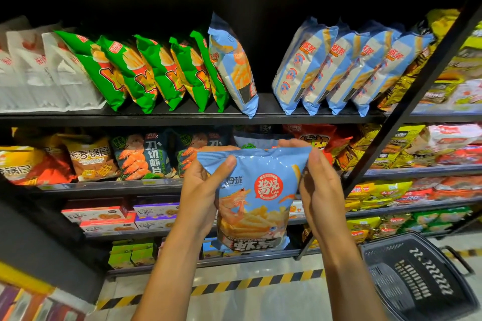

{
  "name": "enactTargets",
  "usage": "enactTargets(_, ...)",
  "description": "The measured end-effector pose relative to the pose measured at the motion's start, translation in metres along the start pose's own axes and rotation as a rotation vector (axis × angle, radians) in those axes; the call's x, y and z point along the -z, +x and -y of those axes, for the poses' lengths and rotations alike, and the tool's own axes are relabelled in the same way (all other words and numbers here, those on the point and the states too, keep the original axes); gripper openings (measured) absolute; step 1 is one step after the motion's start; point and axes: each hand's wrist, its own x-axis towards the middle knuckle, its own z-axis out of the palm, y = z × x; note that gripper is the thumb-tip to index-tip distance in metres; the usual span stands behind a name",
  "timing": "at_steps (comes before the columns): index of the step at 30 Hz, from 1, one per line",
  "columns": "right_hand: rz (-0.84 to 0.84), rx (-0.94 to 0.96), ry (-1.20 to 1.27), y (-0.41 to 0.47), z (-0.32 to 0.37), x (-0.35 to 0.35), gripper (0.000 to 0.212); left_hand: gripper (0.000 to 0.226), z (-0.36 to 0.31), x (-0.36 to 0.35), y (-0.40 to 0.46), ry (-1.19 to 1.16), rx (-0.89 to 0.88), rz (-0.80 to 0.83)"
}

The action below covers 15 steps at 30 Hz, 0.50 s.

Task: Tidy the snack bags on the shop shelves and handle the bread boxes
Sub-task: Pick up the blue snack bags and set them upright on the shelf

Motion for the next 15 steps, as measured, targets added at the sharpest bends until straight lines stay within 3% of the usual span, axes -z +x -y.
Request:
enactTargets(1,0.047,-0.018,-0.041,0.000,-0.004,0.003,0.032,0.016,0.000,0.001,0.001,-0.029,-0.008,-0.032)
enactTargets(4,0.247,-0.120,-0.224,-0.003,-0.016,0.017,0.081,0.018,0.000,0.004,0.004,-0.131,-0.023,-0.116)
enactTargets(5,0.311,-0.160,-0.259,-0.004,-0.018,0.019,0.089,0.020,0.000,0.004,0.005,-0.149,-0.026,-0.136)
enactTargets(7,0.343,-0.196,-0.307,-0.007,-0.020,0.017,0.081,0.025,-0.001,0.003,0.007,-0.142,-0.041,-0.151)
enactTargets(10,0.236,-0.118,-0.260,-0.007,-0.017,0.010,0.048,0.030,-0.008,-0.002,0.010,-0.054,-0.111,-0.038)
enactTargets(13,0.138,-0.087,-0.123,-0.002,-0.015,0.011,0.045,0.049,-0.011,-0.001,0.013,0.053,-0.103,0.078)
enactTargets(15,0.057,-0.124,-0.072,0.002,-0.021,0.013,0.056,0.072,-0.006,0.005,0.011,0.100,-0.015,0.127)
